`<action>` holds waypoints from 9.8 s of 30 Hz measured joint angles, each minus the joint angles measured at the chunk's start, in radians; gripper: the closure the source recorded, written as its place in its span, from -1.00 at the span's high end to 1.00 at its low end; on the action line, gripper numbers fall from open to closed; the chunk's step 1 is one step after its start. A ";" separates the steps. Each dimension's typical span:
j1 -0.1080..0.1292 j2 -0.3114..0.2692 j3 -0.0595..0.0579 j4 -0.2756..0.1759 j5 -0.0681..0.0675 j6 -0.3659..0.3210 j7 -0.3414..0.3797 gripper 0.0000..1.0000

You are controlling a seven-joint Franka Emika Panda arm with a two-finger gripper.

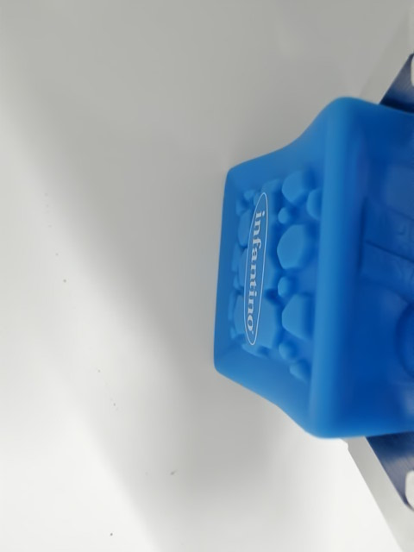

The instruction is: Stack cube

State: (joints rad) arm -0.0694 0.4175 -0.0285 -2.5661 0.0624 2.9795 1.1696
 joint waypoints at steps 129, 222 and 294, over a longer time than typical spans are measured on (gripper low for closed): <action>-0.160 -0.371 -0.150 0.042 -0.043 -0.409 -0.671 -1.00; -0.231 -0.084 -0.160 0.122 0.100 -0.216 -1.037 1.00; -0.205 -0.374 -0.208 0.118 -0.042 -0.487 -0.937 1.00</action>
State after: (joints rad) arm -0.2743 0.0435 -0.2370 -2.4483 0.0199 2.4924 0.2328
